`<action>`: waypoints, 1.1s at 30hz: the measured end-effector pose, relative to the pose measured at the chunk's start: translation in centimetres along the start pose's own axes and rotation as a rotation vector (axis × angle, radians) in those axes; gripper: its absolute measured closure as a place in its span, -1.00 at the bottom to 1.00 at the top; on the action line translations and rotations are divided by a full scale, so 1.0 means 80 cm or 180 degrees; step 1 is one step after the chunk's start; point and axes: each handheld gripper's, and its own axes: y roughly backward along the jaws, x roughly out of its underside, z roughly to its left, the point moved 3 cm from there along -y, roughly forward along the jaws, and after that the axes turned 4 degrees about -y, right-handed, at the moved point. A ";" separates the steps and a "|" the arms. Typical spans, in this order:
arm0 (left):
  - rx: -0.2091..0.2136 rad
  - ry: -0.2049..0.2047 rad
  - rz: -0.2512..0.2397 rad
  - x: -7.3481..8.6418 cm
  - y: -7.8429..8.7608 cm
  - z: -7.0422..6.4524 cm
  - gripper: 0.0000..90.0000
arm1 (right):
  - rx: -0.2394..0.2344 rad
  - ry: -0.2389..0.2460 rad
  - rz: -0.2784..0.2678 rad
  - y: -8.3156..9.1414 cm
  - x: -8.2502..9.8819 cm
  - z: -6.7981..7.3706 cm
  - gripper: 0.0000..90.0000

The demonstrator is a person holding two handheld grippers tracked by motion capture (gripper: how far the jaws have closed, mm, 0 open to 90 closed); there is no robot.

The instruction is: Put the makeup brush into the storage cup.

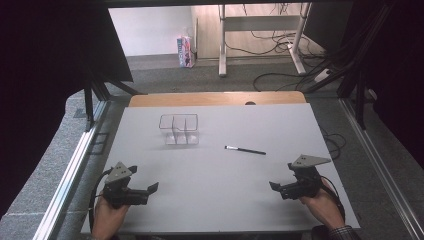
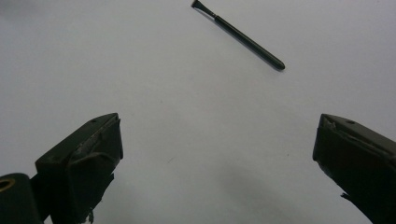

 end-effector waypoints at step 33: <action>0.0194 0.0230 0.0004 0.012 -0.001 0.011 -0.96 | 0.0069 -0.0003 0.0226 -0.014 -0.001 0.004 -1.00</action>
